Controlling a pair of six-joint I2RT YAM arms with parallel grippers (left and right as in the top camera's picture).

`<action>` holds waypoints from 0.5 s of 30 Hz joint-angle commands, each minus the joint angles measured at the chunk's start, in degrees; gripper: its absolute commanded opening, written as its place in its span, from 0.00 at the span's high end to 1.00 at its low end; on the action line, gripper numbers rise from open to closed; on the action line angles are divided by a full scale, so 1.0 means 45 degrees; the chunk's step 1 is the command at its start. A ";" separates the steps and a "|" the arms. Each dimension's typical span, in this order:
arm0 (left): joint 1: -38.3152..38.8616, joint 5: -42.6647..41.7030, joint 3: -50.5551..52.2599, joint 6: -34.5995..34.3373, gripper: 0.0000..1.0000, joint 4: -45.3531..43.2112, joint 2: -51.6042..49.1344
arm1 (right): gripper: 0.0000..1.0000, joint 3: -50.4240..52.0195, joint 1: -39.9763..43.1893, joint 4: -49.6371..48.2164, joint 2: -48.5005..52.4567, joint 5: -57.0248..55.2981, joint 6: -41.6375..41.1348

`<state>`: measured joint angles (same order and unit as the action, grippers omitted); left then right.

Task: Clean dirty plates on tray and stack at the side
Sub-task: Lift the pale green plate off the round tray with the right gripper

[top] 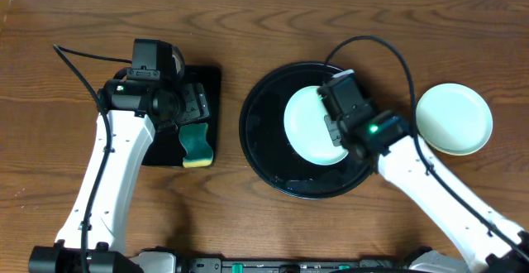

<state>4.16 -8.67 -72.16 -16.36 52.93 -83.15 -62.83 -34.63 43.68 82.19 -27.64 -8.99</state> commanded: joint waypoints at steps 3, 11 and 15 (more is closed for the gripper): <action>-0.0053 0.0024 -0.0277 0.0107 0.17 0.0078 0.0005 | 0.99 -0.0058 -0.1234 0.0219 -0.0835 -0.3672 -0.0277; -0.0053 0.0024 -0.0277 0.0107 0.17 0.0073 0.0005 | 0.99 -0.0058 -0.3371 0.0544 -0.1054 -0.6951 -0.0029; -0.0053 0.0024 -0.0277 0.0107 0.17 0.0073 0.0005 | 0.99 -0.0058 -0.4357 0.0544 -0.1054 -0.8155 -0.0029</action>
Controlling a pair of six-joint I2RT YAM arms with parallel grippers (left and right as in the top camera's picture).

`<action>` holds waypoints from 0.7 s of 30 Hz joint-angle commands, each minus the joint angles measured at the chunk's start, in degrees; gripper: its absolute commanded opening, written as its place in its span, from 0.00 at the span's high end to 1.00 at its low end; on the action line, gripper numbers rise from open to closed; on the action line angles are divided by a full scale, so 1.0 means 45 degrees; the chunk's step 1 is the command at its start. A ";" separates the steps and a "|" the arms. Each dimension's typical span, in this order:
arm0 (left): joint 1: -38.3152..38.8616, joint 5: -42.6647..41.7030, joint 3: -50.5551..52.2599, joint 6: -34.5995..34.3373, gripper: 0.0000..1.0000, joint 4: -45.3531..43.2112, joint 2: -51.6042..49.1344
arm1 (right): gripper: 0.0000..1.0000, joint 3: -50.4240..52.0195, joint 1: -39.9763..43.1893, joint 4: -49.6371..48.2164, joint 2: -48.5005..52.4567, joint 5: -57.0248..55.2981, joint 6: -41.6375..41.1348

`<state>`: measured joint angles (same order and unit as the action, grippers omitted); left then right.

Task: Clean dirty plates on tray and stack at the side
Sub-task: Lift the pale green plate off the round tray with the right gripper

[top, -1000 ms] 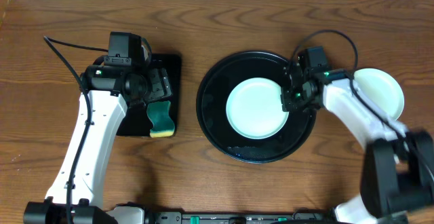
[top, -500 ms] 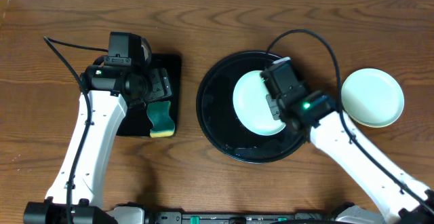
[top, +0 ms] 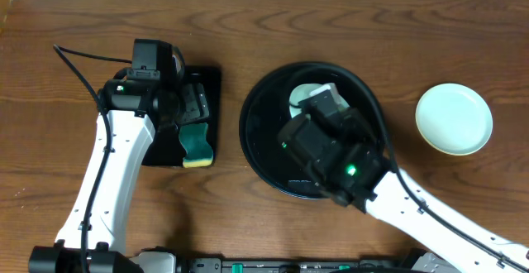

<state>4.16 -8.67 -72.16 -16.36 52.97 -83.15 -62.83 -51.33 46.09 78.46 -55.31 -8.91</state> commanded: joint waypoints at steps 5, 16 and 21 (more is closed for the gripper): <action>-0.0053 0.0024 -0.0277 0.0107 0.17 0.0063 0.0005 | 0.99 -0.0058 -0.1506 0.0000 -0.0223 -0.2783 -0.0053; -0.0053 0.0024 -0.0277 0.0107 0.17 0.0063 0.0005 | 0.99 -0.0058 -0.2647 0.0000 -0.0223 -0.4527 -0.0053; -0.0053 0.0024 -0.0277 0.0107 0.17 0.0063 0.0005 | 0.99 -0.0058 -0.2783 0.0000 -0.0223 -0.4639 -0.0053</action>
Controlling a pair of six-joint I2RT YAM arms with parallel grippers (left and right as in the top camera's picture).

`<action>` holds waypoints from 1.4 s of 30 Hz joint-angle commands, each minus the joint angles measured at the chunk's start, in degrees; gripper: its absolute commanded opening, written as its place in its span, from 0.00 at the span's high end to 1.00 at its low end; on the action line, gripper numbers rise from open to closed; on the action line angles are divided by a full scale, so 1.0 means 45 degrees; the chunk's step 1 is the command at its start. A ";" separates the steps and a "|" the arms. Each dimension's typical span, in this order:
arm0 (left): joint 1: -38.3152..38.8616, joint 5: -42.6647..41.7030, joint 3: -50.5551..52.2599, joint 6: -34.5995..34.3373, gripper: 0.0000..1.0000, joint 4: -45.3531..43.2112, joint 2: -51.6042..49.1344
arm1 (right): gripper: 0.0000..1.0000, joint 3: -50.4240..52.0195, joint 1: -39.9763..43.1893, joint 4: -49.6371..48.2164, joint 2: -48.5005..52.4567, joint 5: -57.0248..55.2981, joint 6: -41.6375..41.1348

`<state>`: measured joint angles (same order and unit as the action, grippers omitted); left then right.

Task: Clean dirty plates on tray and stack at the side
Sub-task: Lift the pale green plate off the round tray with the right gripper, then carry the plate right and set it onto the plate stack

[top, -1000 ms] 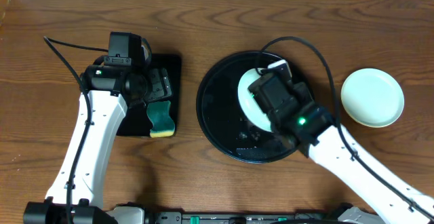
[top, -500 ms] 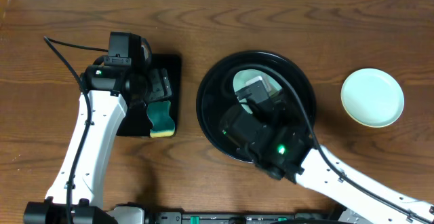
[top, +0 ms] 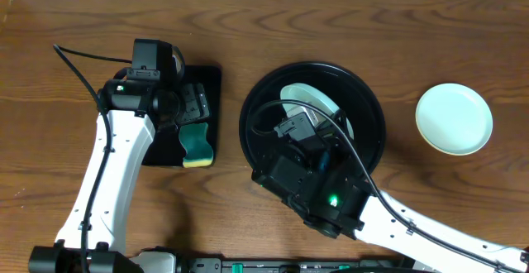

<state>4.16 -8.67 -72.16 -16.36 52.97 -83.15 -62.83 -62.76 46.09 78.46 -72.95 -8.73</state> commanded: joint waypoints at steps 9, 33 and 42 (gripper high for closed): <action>-0.0053 0.0024 -0.0277 0.0107 0.17 0.0063 0.0005 | 0.99 -0.0058 -0.0243 -0.0015 -0.0219 -0.0733 -0.0112; -0.0053 0.0024 -0.0277 0.0107 0.17 0.0063 0.0005 | 0.99 -0.0058 0.0763 -0.0384 -0.0194 0.0952 0.0457; -0.0053 0.0029 -0.0277 0.0107 0.17 0.0063 0.0005 | 0.99 -0.0063 0.2307 -0.0087 -0.0219 0.2501 -0.1549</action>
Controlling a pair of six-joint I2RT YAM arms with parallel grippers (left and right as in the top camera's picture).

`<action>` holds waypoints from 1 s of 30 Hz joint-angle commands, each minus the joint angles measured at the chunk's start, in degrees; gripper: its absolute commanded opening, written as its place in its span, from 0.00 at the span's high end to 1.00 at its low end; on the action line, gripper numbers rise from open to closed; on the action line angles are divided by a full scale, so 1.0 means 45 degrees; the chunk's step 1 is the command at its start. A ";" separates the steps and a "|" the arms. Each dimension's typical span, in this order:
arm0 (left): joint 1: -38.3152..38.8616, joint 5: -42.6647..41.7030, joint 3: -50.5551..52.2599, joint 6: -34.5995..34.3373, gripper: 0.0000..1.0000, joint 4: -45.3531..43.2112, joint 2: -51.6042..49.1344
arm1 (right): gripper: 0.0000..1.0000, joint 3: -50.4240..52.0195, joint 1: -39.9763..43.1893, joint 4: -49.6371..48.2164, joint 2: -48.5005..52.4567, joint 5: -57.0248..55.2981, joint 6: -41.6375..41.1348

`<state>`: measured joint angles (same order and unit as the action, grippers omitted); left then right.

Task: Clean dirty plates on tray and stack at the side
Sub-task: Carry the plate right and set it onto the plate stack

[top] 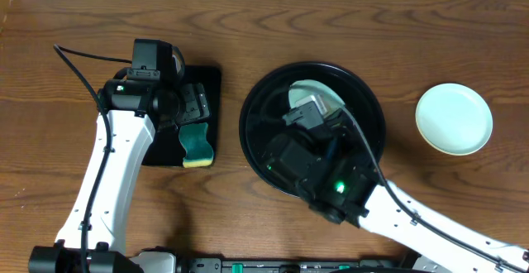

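A pale plate (317, 92) lies in the back part of the round black tray (254, 136), mostly covered by my right arm. My right gripper (309, 114) hangs over the plate's near edge, and its wrist hides the fingers. A green and yellow sponge (197, 144) rests on a black mat (212, 78) to the left. My left gripper (197, 105) sits on the mat just behind the sponge; its jaw gap is not readable against the black.
A second pale plate (453, 118) sits alone on the wooden table at the right, apart from the tray. The right arm's white link stretches from the tray toward the bottom right corner. The left arm runs down the left side.
My right wrist has shifted a little back and to the right over the tray, so slightly less of the plate shows. The left arm, sponge and side plate are unchanged.
At first my right gripper reached from the right onto the right edge of the plate in the tray's middle. Then the wrist was over the tray's centre with the plate showing further back. It later sat at the tray's front left, and now nearer the middle.
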<state>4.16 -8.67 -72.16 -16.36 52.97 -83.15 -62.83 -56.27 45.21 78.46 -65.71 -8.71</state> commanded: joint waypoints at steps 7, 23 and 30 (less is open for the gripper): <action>-0.0053 0.0024 -0.0277 0.0107 0.17 0.0063 0.0005 | 0.99 -0.0063 0.7184 -0.0287 -0.0233 1.0195 -0.2045; -0.0053 0.0024 -0.0277 0.0107 0.17 0.0063 0.0005 | 0.99 -0.0063 2.1284 -0.1350 0.1977 1.8311 -0.2186; -0.0053 0.0024 -0.0277 0.0107 0.17 0.0063 0.0005 | 0.99 -0.0063 2.1959 -0.2181 0.3657 1.7617 -0.2807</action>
<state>4.16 -8.67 -72.18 -16.36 53.12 -83.15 -62.83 42.33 35.51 93.30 13.15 -19.25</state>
